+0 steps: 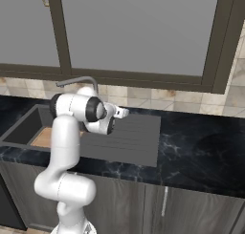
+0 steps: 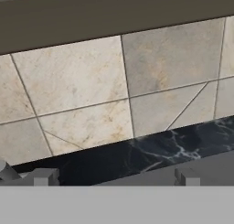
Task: Turn on the sink faucet with hot water and rinse the cutting board for ten seconds, then turn off the faucet. Push the cutting board to reach the water if necessary.
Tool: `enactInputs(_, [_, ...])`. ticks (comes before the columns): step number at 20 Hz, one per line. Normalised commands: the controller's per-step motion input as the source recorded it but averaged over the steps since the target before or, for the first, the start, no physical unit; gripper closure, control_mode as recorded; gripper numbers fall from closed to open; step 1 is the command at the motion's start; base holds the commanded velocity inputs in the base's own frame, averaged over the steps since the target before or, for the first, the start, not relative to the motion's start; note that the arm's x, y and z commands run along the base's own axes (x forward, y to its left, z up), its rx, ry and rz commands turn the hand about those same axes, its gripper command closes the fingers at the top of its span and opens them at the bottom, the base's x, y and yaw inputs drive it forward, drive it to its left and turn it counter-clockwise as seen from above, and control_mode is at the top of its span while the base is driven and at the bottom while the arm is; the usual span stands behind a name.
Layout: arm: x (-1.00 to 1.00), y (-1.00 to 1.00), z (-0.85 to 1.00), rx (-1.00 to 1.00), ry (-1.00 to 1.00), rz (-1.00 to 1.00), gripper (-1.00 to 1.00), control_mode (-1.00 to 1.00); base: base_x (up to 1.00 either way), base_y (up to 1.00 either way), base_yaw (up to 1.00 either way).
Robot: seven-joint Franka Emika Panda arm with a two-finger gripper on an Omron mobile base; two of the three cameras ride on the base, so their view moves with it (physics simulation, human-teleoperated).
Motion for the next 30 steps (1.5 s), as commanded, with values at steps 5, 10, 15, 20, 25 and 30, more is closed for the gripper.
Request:
enactInputs(5, [-0.18, -0.46, 0.0, 0.02, 0.0, -0.01, -1.0, -1.0, 0.0, 0.0, 0.0])
enactInputs(10, [-0.37, 0.01, 0.0, 0.0, -0.01, 0.0, -1.0, -1.0, 0.0, 0.0, 0.0])
enactInputs(15, [-0.24, 0.11, 0.0, 0.0, 0.0, 0.0, -1.0, -1.0, 0.0, 0.0, 0.0])
enactInputs(20, [0.0, 0.4, 0.0, 0.0, 0.0, 0.0, -1.0, -1.0, 0.0, 0.0, 0.0])
enactInputs(25, [0.04, 0.37, 0.0, 0.0, 0.0, 0.0, -1.0, -1.0, 0.0, 0.0, 0.0])
enactInputs(30, [0.12, 0.34, 0.0, 0.0, 0.0, 0.0, -1.0, -1.0, 0.0, 0.0, 0.0])
